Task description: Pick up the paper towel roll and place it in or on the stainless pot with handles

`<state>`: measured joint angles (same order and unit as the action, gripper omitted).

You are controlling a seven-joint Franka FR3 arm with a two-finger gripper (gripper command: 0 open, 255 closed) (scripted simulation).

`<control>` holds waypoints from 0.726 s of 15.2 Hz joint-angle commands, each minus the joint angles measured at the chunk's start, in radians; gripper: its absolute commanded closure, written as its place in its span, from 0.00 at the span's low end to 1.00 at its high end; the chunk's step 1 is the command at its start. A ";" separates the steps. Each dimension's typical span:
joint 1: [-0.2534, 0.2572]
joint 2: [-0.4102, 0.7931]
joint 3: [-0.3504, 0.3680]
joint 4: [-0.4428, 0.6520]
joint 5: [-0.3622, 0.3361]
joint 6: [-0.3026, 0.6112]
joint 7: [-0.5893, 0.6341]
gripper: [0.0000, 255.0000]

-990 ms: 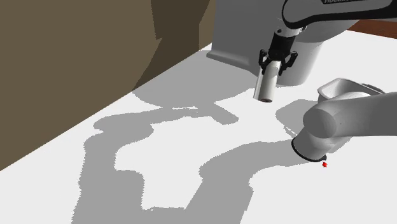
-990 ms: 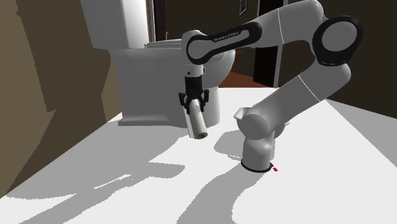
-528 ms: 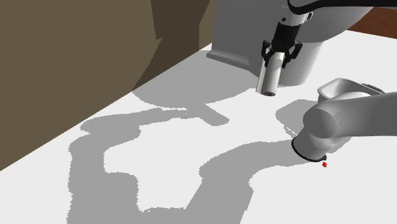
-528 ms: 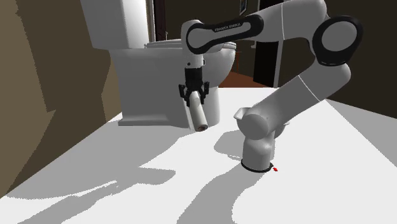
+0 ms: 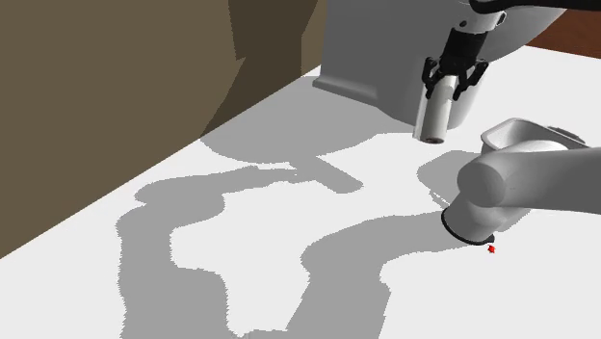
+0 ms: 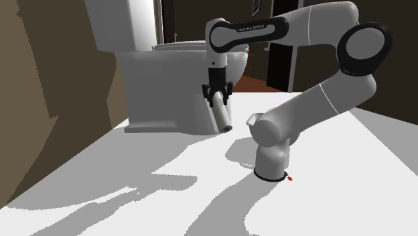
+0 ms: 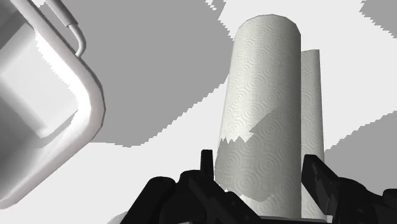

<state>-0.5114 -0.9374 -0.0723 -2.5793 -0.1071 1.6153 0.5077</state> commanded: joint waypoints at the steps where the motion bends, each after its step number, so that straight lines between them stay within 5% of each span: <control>1: -0.022 -0.051 -0.039 -0.018 -0.036 -0.030 -0.044 1.00; 11: -0.142 -0.170 -0.273 -0.017 -0.256 -0.113 -0.288 1.00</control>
<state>-0.6376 -1.0880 -0.3197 -2.5931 -0.3360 1.5146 0.2494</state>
